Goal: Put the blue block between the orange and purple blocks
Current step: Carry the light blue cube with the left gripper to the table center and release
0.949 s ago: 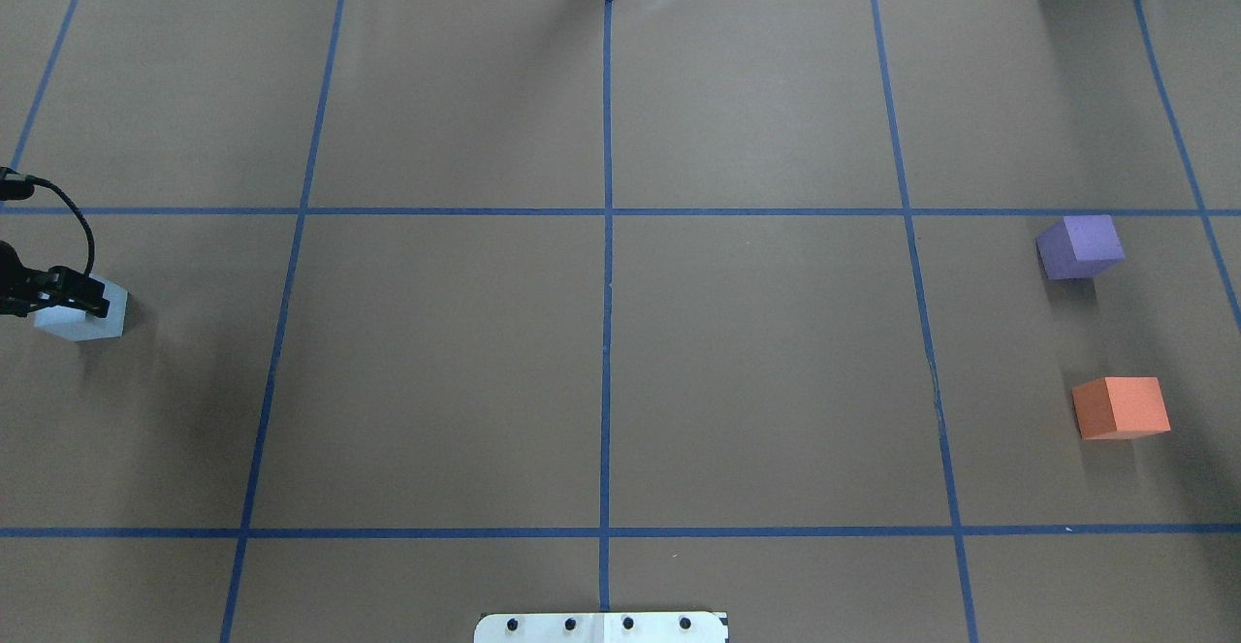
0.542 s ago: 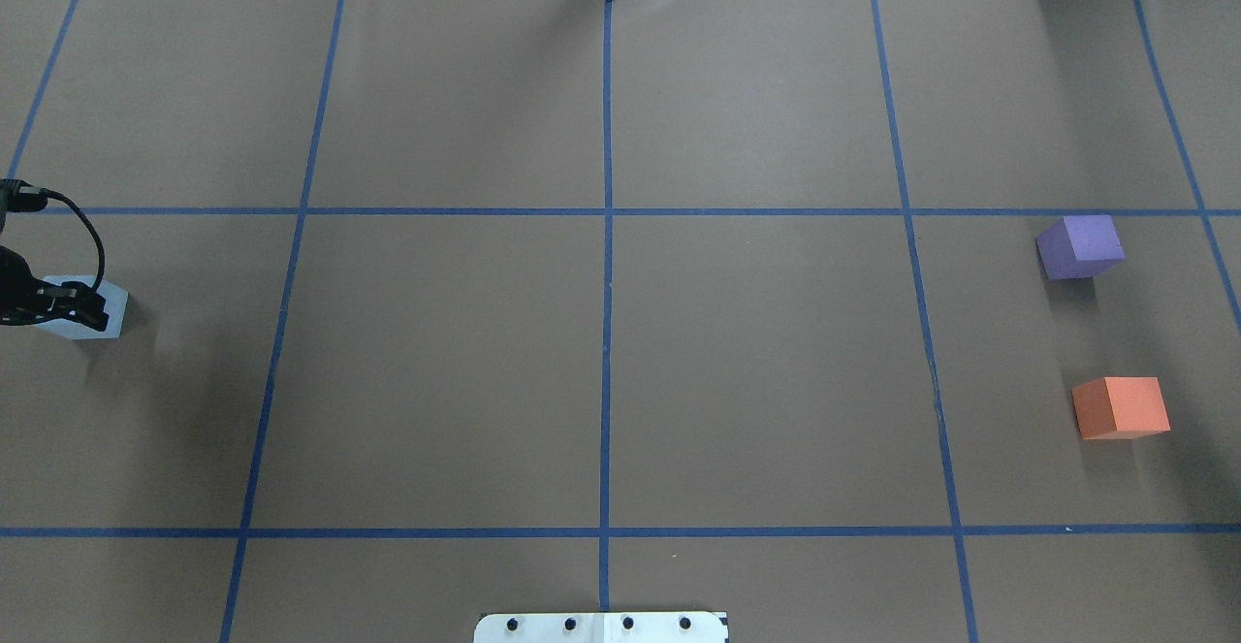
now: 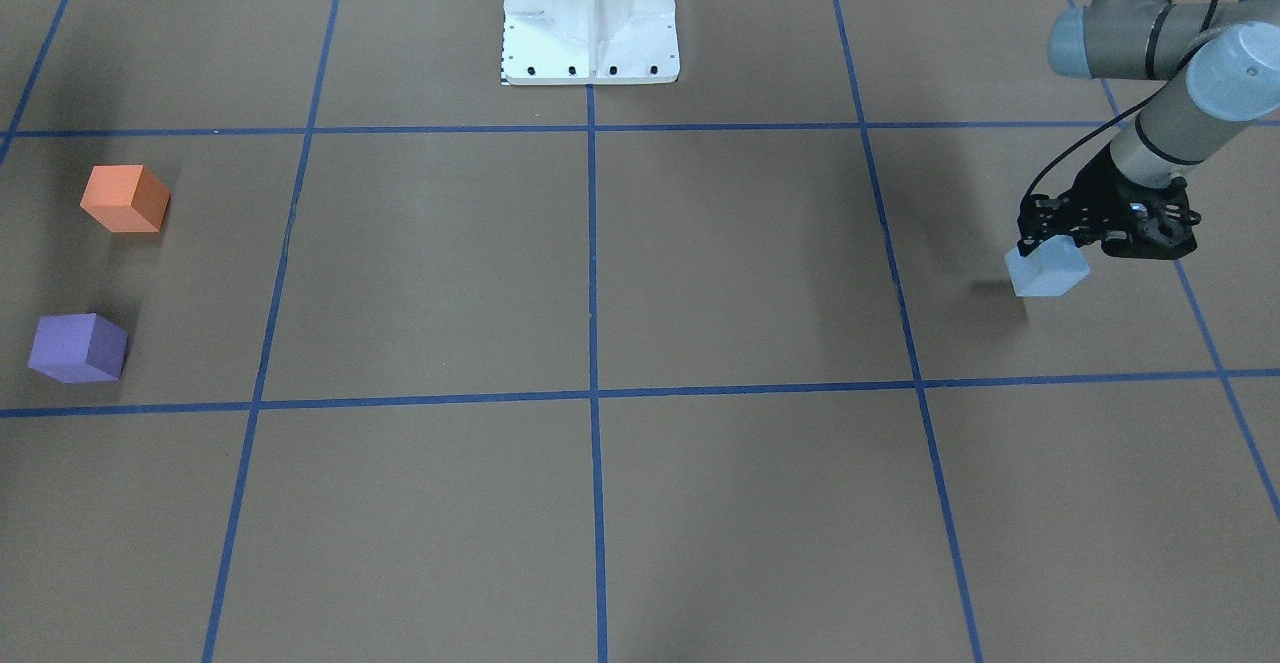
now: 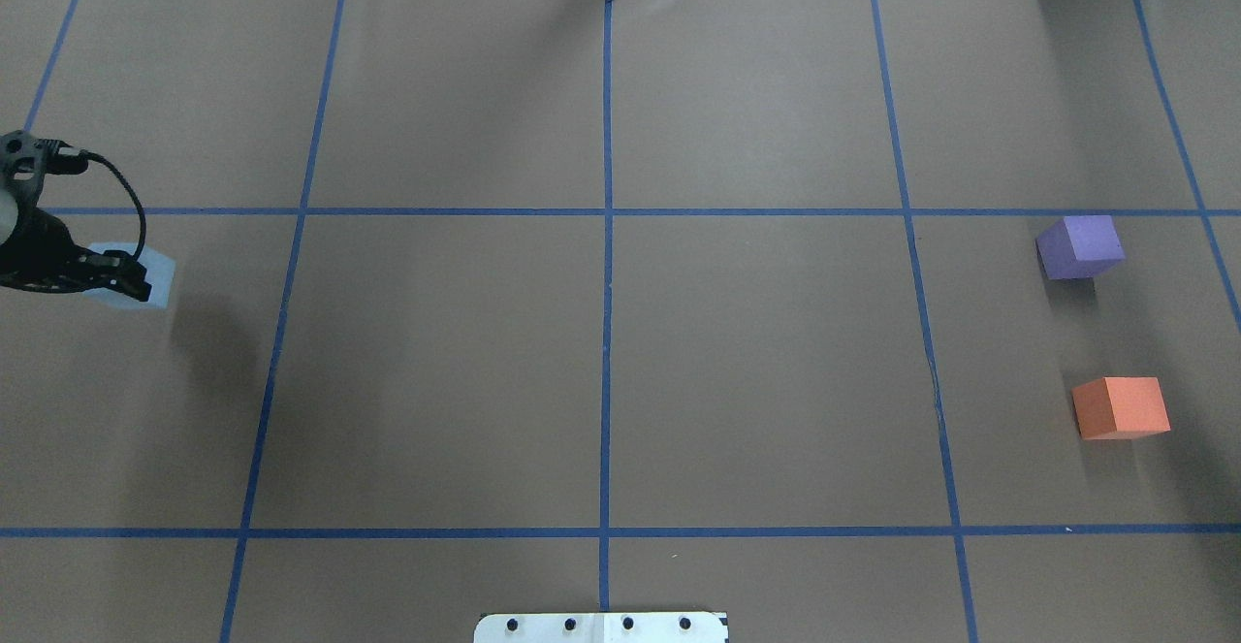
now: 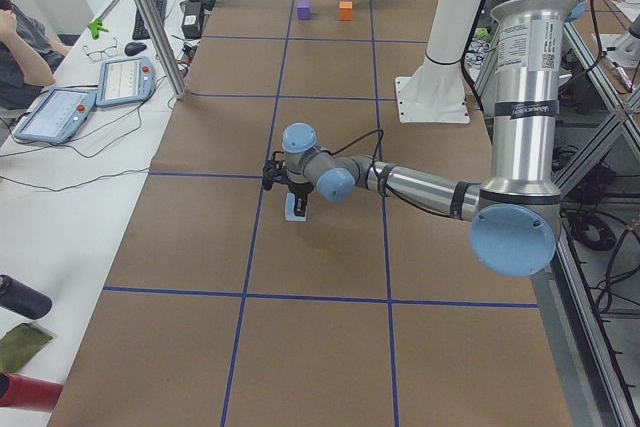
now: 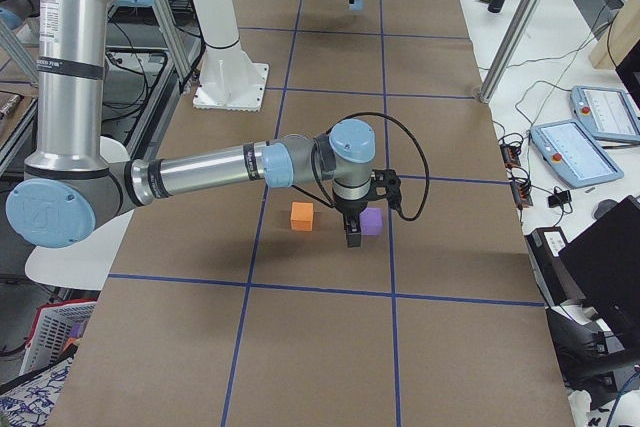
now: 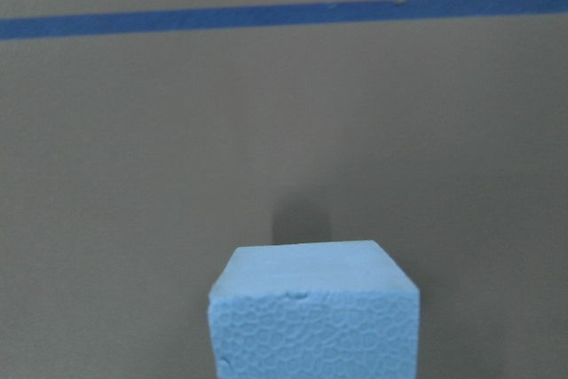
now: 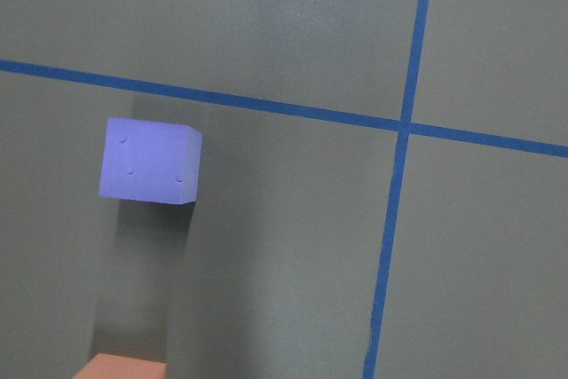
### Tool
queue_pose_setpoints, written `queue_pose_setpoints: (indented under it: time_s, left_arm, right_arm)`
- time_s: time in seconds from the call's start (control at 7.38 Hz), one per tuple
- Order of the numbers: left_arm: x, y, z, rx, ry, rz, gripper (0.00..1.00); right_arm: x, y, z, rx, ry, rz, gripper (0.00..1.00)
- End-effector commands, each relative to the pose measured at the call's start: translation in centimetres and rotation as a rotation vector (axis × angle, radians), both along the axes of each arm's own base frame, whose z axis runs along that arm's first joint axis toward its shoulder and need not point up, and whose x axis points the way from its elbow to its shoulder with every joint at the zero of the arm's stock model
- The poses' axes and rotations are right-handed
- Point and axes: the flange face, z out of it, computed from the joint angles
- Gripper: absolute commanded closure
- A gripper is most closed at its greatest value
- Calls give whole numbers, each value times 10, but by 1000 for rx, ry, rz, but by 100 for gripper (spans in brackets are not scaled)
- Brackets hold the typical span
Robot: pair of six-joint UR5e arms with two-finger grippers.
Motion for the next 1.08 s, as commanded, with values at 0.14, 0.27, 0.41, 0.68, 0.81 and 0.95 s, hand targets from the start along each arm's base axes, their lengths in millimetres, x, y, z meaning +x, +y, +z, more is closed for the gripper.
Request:
queue_pose_setpoints:
  time_s: [0.14,0.27,0.41,0.68,0.81,0.95]
  left_arm:
    - [88,-14,-172,-14,3,50,71]
    - [148,7,-219,-16,32,56,71]
    - [200,19,-262,-12,53,51,67]
    - [315,32,-334,11,27,31,63]
    - [360,41,-346,24,3,55,59]
    - [391,50,-363,29,-5,54,52]
  right_arm:
    - [0,1,1,-1,0,-1,0]
    - [0,1,1,0,0,-2,0]
    - [0,1,1,0,0,-2,0]
    - [0,1,1,0,0,-2,0]
    - [0,1,1,0,0,-2,0]
    - [0,2,1,-1,0,-2,0]
